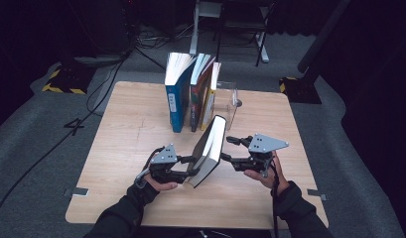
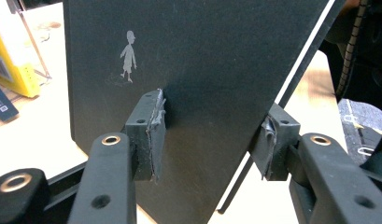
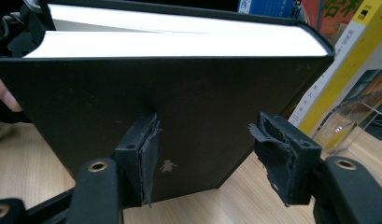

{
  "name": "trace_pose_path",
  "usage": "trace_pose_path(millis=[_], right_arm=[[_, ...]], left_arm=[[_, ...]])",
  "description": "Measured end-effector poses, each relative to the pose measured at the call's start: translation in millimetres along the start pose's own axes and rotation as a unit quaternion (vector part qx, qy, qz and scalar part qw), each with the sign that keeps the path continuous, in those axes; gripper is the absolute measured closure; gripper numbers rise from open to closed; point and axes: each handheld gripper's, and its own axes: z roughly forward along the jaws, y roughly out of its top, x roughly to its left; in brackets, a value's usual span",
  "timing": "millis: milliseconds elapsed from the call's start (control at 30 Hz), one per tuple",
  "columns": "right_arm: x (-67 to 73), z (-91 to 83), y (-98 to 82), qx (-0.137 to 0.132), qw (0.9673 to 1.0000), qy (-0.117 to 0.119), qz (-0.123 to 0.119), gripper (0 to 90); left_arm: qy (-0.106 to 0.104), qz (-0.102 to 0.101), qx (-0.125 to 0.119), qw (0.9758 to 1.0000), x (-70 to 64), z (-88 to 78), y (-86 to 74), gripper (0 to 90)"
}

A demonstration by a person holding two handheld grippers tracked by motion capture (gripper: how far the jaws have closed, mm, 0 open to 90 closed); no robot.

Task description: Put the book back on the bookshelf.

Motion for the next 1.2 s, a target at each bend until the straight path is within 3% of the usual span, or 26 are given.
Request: trace_pose_path(millis=[200,333,400,533,800,867,967,1100,1200], right_arm=[[8.8,1.2,-4.7,0.0,0.9999,0.015,-0.004,38.9],[21.4,6.2,-4.7,0.007,0.9994,0.025,-0.023,36.9],[24.9,8.6,-4.6,0.009,0.9993,0.027,-0.025,36.0],[31.2,12.8,-6.2,0.016,0.9988,0.032,-0.034,35.4],[39.6,23.4,-10.8,0.025,0.9984,0.038,-0.034,34.6],[41.4,26.2,-11.1,0.026,0.9984,0.038,-0.034,34.3],[45.3,31.4,-12.1,0.03,0.9983,0.033,-0.037,33.8],[48.3,38.5,-11.3,0.023,0.9988,0.022,-0.037,33.6],[50.6,44.6,-10.4,0.021,0.999,0.017,-0.035,32.8]], left_arm=[[0.017,0.006,0.013,0.9998,-4.4,-3.7,-1.9,52.5],[0.035,0.019,0.012,0.9991,-10.8,-9.7,-2.2,54.5],[0.049,0.023,0.008,0.9985,-16.2,-14.2,-2.2,49.5],[0.073,0.036,0.024,0.9964,-28.7,-15.0,-5.0,39.5],[0.108,0.038,0.048,0.9923,-45.1,1.1,-14.7,25.6],[0.128,0.032,0.047,0.9901,-47.7,6.7,-16.2,23.4],[0.185,0.044,0.038,0.981,-53.6,14.0,-17.4,29.1],[0.211,0.019,0.018,0.9772,-52.0,20.2,-16.8,25.4],[0.215,-0.001,0.015,0.9764,-46.8,25.3,-17.3,24.2]])
